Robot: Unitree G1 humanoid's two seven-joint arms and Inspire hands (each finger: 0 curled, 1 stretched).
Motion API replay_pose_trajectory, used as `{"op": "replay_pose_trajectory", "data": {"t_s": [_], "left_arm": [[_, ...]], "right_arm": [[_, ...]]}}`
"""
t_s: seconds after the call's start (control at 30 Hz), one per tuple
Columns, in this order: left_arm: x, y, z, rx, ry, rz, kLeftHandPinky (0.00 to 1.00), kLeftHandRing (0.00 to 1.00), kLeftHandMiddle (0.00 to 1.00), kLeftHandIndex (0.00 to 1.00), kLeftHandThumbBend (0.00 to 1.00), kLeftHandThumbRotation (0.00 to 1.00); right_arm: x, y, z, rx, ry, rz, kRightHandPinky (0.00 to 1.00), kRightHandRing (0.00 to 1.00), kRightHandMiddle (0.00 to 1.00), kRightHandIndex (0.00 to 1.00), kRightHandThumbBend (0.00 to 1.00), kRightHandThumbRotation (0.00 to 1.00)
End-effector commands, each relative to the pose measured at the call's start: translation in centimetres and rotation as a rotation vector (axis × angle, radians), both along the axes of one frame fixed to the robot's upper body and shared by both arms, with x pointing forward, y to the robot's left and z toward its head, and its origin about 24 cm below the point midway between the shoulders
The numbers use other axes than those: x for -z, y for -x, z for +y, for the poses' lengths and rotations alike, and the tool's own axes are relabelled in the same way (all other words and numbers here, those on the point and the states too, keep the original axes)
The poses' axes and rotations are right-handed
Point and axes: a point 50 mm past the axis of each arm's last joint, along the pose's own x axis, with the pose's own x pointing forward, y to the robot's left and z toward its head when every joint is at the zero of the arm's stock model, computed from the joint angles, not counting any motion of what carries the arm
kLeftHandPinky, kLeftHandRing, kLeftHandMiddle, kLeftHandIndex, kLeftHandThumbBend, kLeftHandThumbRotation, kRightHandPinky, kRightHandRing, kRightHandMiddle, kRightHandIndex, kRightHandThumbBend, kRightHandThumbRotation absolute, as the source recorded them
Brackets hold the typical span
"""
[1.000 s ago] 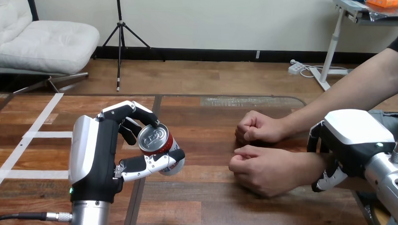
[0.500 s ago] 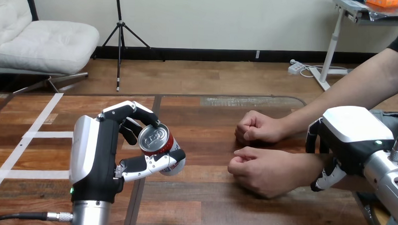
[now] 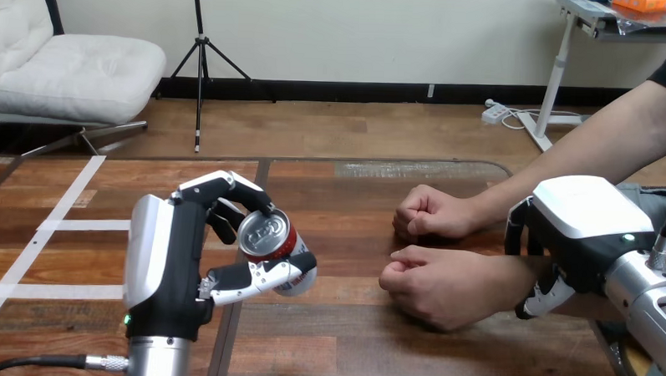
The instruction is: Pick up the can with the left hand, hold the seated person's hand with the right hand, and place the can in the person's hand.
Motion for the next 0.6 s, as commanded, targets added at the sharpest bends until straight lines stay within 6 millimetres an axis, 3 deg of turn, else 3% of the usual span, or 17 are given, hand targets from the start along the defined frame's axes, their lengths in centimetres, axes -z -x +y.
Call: {"op": "replay_pose_trajectory", "data": {"t_s": [0.0, 0.57], "left_arm": [[-1.82, -1.30, -1.02, 0.040, 0.021, -0.103, 0.29, 0.35, 0.40, 0.41, 0.74, 0.00], [-1.71, -1.32, -1.37, 0.051, 0.027, -0.090, 0.29, 0.35, 0.39, 0.41, 0.74, 0.00]], "right_arm": [[-3.72, -0.36, 0.70, -0.057, 0.004, -0.163, 0.35, 0.43, 0.49, 0.53, 0.82, 0.00], [-4.38, 0.00, 1.53, -0.093, 0.007, -0.183, 0.34, 0.42, 0.48, 0.53, 0.84, 0.00]]}}
